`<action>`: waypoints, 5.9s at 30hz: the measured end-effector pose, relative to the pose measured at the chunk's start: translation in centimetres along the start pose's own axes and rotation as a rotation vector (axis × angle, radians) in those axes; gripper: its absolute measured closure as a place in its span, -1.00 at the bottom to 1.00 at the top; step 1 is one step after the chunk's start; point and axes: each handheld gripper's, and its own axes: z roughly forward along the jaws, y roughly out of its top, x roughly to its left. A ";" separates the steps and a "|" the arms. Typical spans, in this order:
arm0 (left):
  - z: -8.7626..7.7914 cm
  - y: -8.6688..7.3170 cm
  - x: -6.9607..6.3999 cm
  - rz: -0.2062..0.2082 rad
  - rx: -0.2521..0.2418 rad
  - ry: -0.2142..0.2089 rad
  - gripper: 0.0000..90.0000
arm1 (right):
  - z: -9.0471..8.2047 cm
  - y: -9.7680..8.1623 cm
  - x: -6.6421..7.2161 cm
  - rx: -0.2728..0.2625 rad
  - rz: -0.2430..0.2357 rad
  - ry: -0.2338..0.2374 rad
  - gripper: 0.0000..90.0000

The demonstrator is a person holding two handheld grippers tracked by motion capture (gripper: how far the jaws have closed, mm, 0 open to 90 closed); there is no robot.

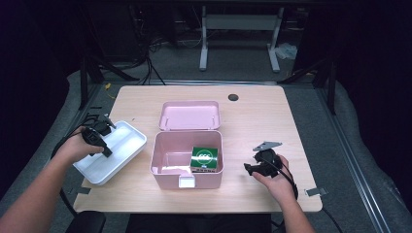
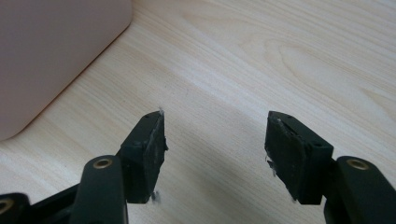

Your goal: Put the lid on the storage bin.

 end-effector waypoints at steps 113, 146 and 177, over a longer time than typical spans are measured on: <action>-2.8 14.4 -22.0 0.869 -0.009 -0.048 0.97 | 0.4 -0.5 -0.6 0.011 0.015 0.014 -0.16; -4.4 10.4 -18.5 0.615 -0.190 -0.157 0.49 | 0.6 -0.5 -0.5 0.010 0.015 0.009 -0.16; -1.6 7.4 -18.9 0.522 -0.306 -0.137 0.69 | 0.0 3.7 -0.1 -0.055 0.026 0.049 0.01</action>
